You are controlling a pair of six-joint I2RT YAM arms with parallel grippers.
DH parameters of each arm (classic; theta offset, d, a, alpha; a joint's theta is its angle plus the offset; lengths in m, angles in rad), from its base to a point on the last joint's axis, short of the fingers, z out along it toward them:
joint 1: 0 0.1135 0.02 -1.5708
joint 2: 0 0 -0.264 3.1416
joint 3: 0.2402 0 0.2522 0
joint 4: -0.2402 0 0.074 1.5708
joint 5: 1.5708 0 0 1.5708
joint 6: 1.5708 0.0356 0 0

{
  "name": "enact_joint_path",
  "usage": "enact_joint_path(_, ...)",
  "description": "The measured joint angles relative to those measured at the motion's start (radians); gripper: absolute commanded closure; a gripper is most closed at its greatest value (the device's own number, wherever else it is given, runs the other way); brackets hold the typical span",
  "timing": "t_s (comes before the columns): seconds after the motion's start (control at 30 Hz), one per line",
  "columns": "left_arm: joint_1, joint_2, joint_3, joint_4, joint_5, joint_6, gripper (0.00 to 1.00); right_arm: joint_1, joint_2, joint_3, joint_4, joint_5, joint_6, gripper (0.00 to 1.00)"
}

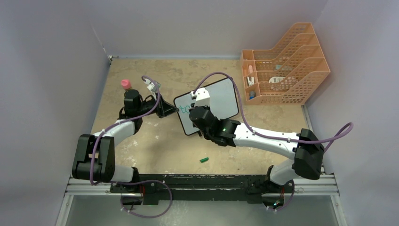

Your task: Write a sentence on the whiteboard

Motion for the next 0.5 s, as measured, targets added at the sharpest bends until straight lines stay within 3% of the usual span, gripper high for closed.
enact_joint_path(0.5,0.000,0.000,0.000,-0.001,-0.005,0.000,1.00,0.000,-0.003,-0.017,-0.021,-0.022,0.019,1.00)
